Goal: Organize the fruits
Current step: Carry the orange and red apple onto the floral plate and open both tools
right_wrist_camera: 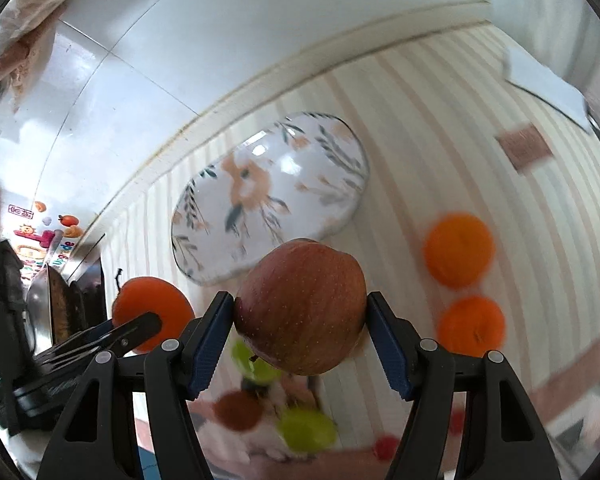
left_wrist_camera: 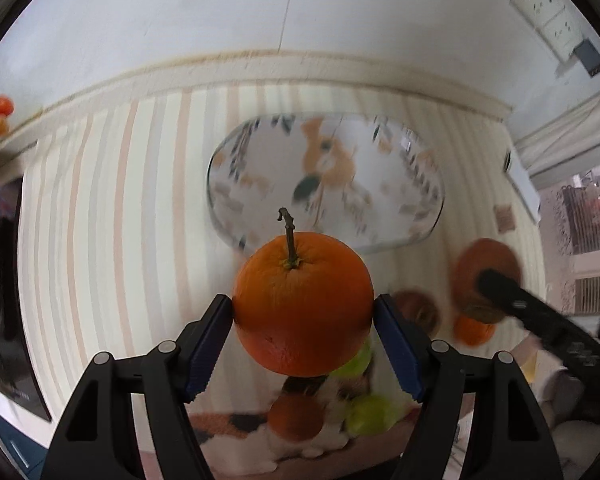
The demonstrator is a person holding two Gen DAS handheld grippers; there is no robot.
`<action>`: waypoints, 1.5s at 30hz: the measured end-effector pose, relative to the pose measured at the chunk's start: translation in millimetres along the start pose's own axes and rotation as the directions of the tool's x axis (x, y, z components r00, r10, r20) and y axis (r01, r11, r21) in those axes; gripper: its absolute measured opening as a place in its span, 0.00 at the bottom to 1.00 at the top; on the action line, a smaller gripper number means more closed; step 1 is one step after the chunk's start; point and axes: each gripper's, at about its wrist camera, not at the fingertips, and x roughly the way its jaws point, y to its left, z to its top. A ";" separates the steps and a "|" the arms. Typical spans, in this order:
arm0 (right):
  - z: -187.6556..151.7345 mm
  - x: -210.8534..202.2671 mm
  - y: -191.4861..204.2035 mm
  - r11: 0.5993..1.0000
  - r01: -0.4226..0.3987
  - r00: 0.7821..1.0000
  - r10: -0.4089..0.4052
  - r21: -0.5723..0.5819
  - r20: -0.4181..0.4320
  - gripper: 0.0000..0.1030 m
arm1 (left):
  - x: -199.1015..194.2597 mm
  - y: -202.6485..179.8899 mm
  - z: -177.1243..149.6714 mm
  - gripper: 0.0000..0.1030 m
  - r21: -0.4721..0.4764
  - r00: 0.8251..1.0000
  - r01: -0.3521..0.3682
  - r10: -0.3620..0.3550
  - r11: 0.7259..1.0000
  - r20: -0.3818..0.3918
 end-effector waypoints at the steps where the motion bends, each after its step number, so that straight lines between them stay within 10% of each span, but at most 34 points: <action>1: 11.4 9.8 3.5 1.000 -0.006 1.000 0.006 -0.007 -0.006 0.68 | 0.5 -1.6 8.6 0.69 -0.002 1.000 -0.001 0.001 1.000 0.006; 11: 95.0 104.7 31.9 0.991 -0.002 0.993 -0.013 -0.132 -0.114 0.68 | 53.4 16.5 106.1 0.69 -0.087 0.998 -0.010 0.005 0.996 -0.058; 23: 124.6 150.5 42.1 0.968 -0.005 0.978 -0.048 -0.251 -0.205 0.68 | 61.7 18.6 140.6 0.54 -0.154 0.994 0.044 -0.059 0.987 -0.093; 31: 135.1 152.1 43.9 0.971 -0.003 0.975 -0.051 -0.239 -0.217 0.69 | 76.8 18.3 140.9 0.54 -0.175 0.992 0.006 -0.027 0.985 -0.120; 39: 135.6 103.1 45.5 0.950 0.107 0.979 -0.151 -0.293 -0.134 0.91 | 45.7 24.6 112.0 0.56 -0.169 0.994 -0.103 0.094 0.980 -0.061; 45: 115.8 60.3 40.3 0.934 0.165 0.977 -0.198 -0.317 -0.074 0.91 | 22.6 23.4 77.0 0.83 -0.152 0.991 -0.131 0.130 0.980 -0.015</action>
